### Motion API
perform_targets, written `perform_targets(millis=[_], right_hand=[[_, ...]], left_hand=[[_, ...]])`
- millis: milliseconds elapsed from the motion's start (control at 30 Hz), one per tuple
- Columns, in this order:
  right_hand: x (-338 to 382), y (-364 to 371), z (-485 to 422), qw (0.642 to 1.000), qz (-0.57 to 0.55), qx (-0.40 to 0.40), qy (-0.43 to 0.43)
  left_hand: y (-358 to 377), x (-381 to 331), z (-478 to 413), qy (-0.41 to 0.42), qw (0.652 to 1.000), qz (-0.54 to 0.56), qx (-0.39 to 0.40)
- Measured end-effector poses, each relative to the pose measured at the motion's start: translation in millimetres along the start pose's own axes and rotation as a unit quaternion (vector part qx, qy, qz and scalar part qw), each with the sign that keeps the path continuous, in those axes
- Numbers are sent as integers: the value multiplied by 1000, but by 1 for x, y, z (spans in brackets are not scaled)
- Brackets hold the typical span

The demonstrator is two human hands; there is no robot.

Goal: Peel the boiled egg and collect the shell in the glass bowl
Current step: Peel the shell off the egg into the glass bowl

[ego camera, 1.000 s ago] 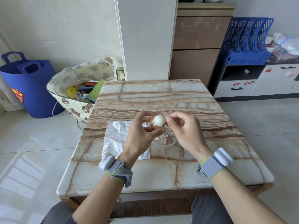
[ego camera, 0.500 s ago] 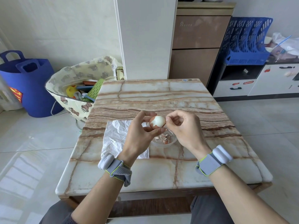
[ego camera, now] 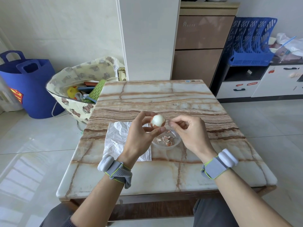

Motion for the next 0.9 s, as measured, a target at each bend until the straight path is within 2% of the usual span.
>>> perform_targets(millis=[900], right_hand=[[-3,1,1,998,45,32,24]], left_hand=[[-2,-4,2,-12,1000,-17,-8]])
Point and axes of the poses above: each hand's wrist, its own z-axis away from the middle knuckle, its own y-axis out of the palm, x = y × z, the point moved 1 cm from there along -z, towards the middle knuckle, and after that the axes turned 9 degrees about -z, right-handed, at the moved point
